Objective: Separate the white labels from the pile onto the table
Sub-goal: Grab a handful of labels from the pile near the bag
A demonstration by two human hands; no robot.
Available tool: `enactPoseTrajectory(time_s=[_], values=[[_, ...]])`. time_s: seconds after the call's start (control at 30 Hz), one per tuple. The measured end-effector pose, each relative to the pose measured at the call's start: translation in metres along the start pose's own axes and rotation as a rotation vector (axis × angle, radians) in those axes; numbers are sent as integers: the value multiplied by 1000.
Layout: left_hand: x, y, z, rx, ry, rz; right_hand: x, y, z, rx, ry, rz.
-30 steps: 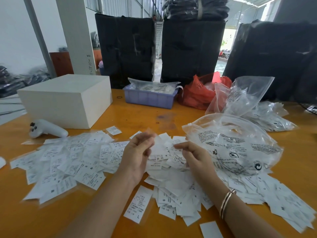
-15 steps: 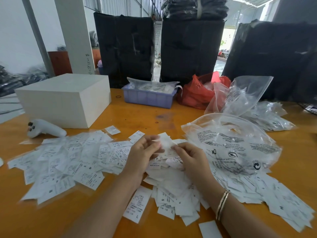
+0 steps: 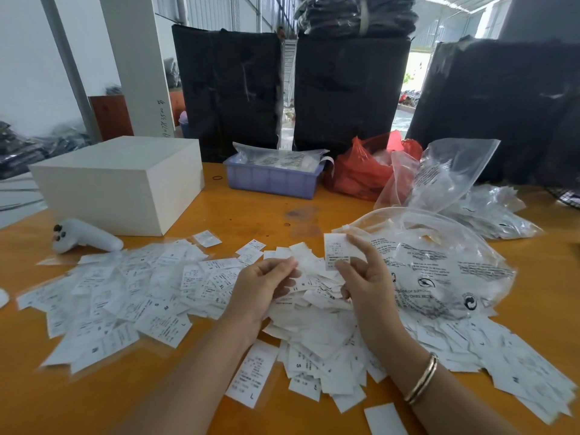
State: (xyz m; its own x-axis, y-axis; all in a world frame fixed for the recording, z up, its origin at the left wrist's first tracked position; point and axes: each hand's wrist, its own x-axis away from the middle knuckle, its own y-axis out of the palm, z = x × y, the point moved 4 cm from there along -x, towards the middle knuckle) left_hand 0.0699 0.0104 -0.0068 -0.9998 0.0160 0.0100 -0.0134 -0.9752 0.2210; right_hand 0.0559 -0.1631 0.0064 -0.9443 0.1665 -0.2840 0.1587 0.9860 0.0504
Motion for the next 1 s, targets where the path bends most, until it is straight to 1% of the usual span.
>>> enactPoseTrajectory(time_s=[0.07, 0.13, 0.23, 0.5, 0.67, 0.73, 0.83, 1.0], values=[[0, 2, 0, 34, -10, -16, 0, 1, 1, -79, 35, -23], [0, 3, 0, 91, -10, -50, 1, 2, -1, -108, 42, -22], [0, 4, 1, 173, -3, -80, 0, 3, -1, -123, 31, -12], [0, 4, 2, 252, -7, -70, 1, 2, -1, -128, 36, -18], [-1, 4, 1, 214, 19, -89, 1, 1, -1, -184, 65, 22], [0, 5, 2, 177, 42, -93, 1, 2, -1, -204, 63, -2], [1, 6, 3, 116, 81, -104, 4, 7, 0, -161, 89, -44], [1, 6, 3, 67, 126, -116, 4, 9, 6, -133, 177, -39]])
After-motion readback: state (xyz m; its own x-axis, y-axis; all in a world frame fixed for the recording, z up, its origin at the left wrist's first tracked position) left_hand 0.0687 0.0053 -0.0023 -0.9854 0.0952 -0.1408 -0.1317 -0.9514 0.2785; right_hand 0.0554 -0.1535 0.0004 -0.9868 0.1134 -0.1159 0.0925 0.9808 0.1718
